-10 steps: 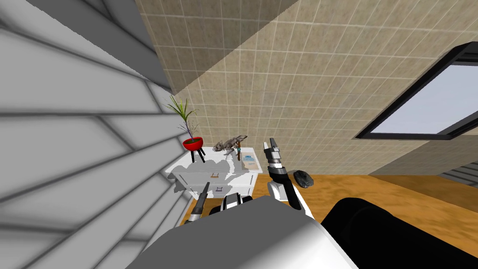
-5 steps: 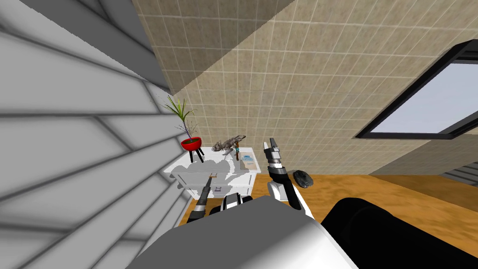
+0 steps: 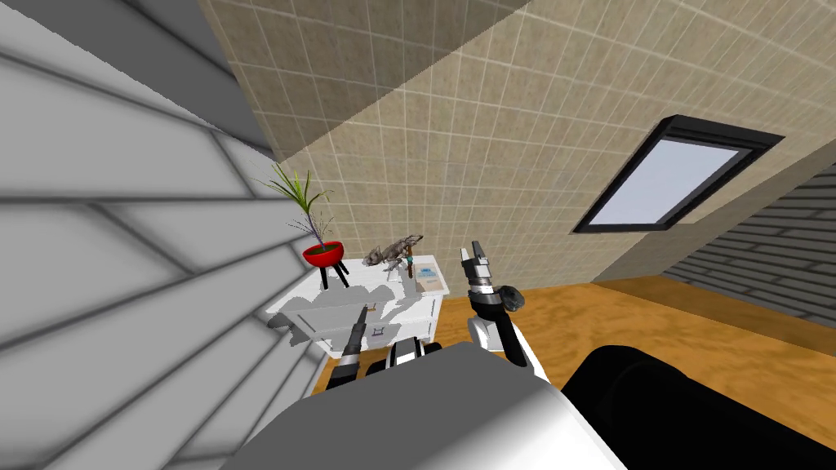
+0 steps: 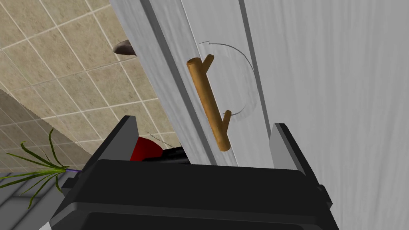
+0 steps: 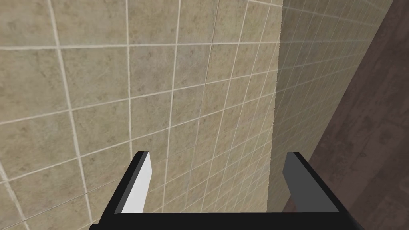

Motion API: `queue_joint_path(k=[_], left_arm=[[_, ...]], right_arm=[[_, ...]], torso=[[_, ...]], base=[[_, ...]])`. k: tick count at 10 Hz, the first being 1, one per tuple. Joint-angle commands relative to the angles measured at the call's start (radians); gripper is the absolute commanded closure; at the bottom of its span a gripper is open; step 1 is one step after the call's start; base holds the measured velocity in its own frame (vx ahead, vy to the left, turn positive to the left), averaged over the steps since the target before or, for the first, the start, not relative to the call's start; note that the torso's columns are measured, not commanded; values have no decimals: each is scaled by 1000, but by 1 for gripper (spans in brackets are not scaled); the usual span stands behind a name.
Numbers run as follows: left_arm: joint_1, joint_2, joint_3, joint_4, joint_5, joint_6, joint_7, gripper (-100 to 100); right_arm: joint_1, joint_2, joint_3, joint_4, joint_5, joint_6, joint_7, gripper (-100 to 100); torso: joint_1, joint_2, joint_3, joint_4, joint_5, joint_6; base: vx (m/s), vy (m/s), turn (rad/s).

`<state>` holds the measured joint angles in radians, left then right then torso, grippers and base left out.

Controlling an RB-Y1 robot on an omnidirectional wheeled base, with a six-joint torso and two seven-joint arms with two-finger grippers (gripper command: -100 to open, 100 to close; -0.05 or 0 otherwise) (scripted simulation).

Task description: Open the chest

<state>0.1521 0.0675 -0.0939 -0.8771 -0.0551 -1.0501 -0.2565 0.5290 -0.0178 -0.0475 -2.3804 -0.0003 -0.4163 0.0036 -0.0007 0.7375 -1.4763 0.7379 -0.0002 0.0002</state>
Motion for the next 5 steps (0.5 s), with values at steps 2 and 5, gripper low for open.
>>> queue_joint_path(k=[2, 5], left_arm=[[1, -3, -16, -26, 98, 29, -75, -100], [0, -6, -28, -40, 175, 49, -133, -100]], right_arm=[[0, 0, 0, 0, 0, 0, 0, 0], [0, 0, 0, 0, 0, 0, 0, 0]], torso=[[0, 0, 0, 0, 0, -1], [1, 1, 0, 0, 0, -1]], base=[[-28, 32, -149], [-39, 38, -167]])
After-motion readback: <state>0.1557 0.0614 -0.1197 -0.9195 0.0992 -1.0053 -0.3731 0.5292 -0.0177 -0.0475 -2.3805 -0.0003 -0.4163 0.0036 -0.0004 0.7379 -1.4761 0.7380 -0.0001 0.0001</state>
